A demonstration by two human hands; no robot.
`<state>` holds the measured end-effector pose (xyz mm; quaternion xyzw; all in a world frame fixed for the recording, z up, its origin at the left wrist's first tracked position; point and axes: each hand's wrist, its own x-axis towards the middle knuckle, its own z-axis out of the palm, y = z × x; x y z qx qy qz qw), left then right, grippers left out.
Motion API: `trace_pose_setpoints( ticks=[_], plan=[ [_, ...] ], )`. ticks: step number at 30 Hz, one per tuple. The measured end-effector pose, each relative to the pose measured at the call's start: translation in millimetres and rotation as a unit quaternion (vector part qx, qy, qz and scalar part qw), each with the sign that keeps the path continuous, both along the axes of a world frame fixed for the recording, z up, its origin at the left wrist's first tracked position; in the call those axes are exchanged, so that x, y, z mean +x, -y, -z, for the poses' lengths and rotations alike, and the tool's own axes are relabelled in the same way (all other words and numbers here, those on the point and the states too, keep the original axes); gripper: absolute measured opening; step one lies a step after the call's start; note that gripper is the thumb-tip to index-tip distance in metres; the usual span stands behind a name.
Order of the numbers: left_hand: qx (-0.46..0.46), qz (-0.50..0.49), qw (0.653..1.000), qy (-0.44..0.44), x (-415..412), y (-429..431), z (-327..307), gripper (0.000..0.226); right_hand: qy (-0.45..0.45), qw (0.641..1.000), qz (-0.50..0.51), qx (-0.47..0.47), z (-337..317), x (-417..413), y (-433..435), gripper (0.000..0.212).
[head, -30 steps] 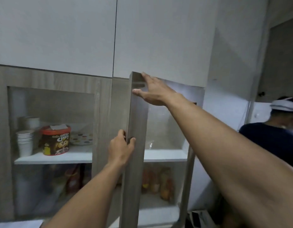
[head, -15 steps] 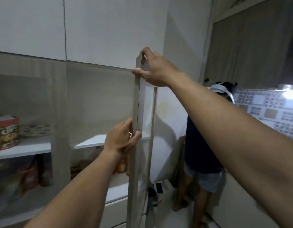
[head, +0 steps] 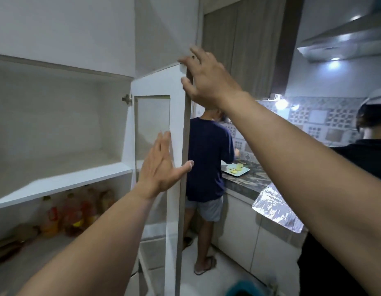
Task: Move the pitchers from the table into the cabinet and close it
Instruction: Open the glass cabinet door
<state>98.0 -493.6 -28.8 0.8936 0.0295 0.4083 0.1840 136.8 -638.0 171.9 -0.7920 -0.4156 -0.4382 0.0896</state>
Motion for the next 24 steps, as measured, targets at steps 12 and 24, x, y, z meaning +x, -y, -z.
trace_pose_setpoints(
  ticks=[12, 24],
  plan=[
    [0.024, 0.027, 0.999, -0.023, 134.8, 101.6, -7.8, 0.117, -0.026, 0.984, 0.163, -0.059, 14.3, 96.5, 96.5, 0.074],
    [0.046, -0.022, 0.998, -0.021, 225.7, 135.5, -4.0, 0.114, -0.025, 0.976, 0.205, -0.073, 24.7, 194.0, 124.4, 0.076]
  ],
)
